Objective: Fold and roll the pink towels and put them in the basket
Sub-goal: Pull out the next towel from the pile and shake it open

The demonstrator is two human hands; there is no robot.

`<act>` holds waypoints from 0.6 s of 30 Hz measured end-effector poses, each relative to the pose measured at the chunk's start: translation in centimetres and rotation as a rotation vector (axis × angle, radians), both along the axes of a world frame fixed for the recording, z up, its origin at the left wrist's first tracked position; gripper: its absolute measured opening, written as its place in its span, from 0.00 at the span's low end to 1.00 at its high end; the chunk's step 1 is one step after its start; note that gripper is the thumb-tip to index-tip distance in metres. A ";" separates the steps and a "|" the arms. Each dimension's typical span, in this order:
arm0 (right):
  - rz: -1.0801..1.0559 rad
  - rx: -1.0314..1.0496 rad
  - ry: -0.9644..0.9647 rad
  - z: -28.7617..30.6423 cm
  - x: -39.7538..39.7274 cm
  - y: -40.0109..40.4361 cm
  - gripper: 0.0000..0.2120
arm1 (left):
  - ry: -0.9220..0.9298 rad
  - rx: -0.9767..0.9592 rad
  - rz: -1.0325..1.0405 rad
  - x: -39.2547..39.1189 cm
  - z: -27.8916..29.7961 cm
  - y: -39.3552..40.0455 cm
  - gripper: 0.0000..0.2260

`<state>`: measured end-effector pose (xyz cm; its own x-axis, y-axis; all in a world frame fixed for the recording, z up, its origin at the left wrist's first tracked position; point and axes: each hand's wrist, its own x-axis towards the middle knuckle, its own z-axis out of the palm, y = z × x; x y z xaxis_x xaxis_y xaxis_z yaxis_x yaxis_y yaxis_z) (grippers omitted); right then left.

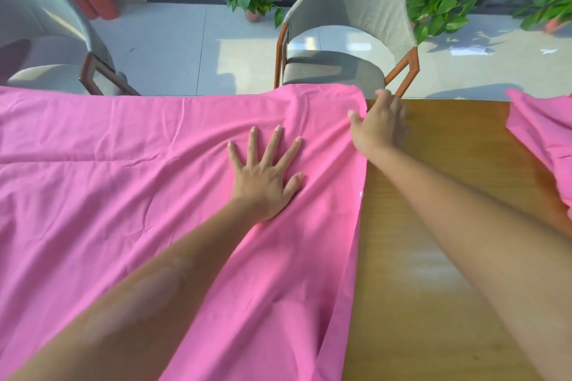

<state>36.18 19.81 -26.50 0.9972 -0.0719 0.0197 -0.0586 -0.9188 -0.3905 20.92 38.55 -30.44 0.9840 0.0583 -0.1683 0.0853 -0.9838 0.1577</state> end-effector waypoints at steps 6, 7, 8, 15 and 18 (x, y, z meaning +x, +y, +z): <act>0.041 0.027 0.024 0.7 -12.7 -2.5 0.40 | -0.005 -0.163 0.005 -5.6 1.6 0.2 0.31; 0.032 0.032 0.043 0.8 -15.2 -2.9 0.41 | -0.014 -0.180 0.015 -7.6 1.8 0.0 0.30; 0.018 0.031 0.061 0.9 -17.6 -3.3 0.41 | -0.019 -0.189 0.024 -9.7 1.9 -0.1 0.30; -0.083 0.003 0.173 1.7 -30.5 -3.9 0.31 | 0.019 -0.120 0.078 -22.7 3.0 -0.6 0.33; -0.162 0.007 0.175 1.7 -34.1 -2.9 0.23 | 0.081 -0.063 0.047 -25.7 3.5 -1.3 0.37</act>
